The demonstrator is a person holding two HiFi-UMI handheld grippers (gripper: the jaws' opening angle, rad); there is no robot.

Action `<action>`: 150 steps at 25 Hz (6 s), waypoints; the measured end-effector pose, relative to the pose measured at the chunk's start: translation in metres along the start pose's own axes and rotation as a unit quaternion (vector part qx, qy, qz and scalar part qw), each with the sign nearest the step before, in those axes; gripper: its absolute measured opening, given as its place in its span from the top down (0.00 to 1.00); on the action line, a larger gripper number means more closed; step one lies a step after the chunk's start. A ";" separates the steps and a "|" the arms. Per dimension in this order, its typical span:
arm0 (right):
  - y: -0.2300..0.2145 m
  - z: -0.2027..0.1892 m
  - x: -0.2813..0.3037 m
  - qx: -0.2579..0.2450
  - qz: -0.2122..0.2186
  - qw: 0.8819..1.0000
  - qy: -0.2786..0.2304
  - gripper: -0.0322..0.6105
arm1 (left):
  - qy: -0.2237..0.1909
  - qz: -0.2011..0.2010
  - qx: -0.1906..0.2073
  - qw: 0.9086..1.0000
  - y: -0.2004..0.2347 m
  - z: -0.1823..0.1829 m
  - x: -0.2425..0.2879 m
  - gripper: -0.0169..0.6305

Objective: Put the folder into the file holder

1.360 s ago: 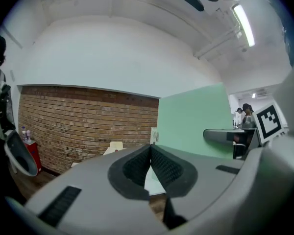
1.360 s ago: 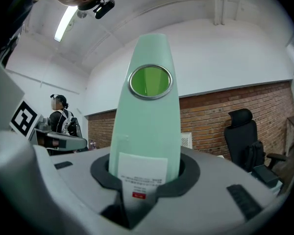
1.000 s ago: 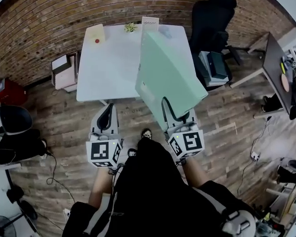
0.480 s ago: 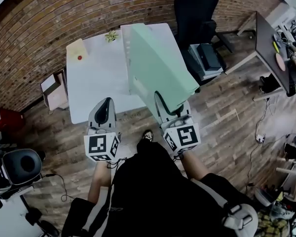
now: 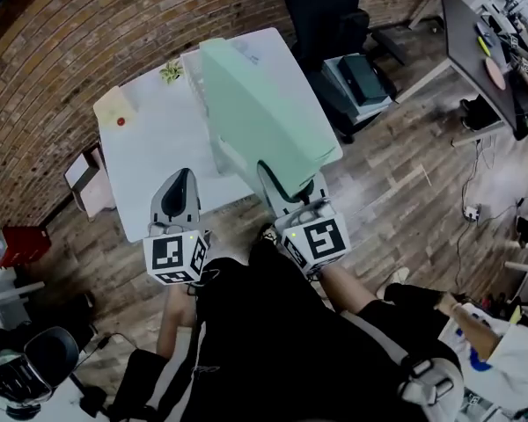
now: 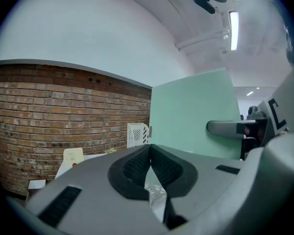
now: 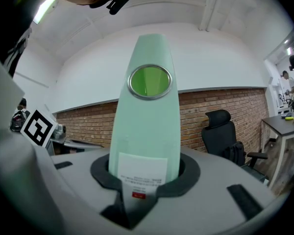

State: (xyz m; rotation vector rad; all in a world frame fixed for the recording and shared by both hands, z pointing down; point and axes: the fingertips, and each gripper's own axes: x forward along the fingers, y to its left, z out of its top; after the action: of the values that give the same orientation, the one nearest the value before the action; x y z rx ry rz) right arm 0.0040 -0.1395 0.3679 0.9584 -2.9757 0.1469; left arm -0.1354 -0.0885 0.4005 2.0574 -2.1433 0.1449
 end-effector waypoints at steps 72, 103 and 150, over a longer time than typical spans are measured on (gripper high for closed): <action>-0.001 -0.051 0.143 0.015 -0.040 0.966 0.256 0.42 | 0.057 -0.206 -0.024 0.977 0.066 -0.027 0.106 0.94; -0.005 -0.022 0.111 0.009 -0.122 0.990 0.075 0.73 | 0.056 -0.209 -0.027 0.976 0.063 -0.028 0.106 0.94; -0.015 -0.047 0.158 0.018 -0.069 0.994 0.081 0.58 | 0.091 -0.260 0.007 0.961 0.042 -0.041 0.125 0.94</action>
State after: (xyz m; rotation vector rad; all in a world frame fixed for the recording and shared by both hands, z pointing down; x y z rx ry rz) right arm -0.1167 -0.2387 0.4222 1.0949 -2.7597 0.2628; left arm -0.1796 -0.2018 0.4659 2.4240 -1.4432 0.2676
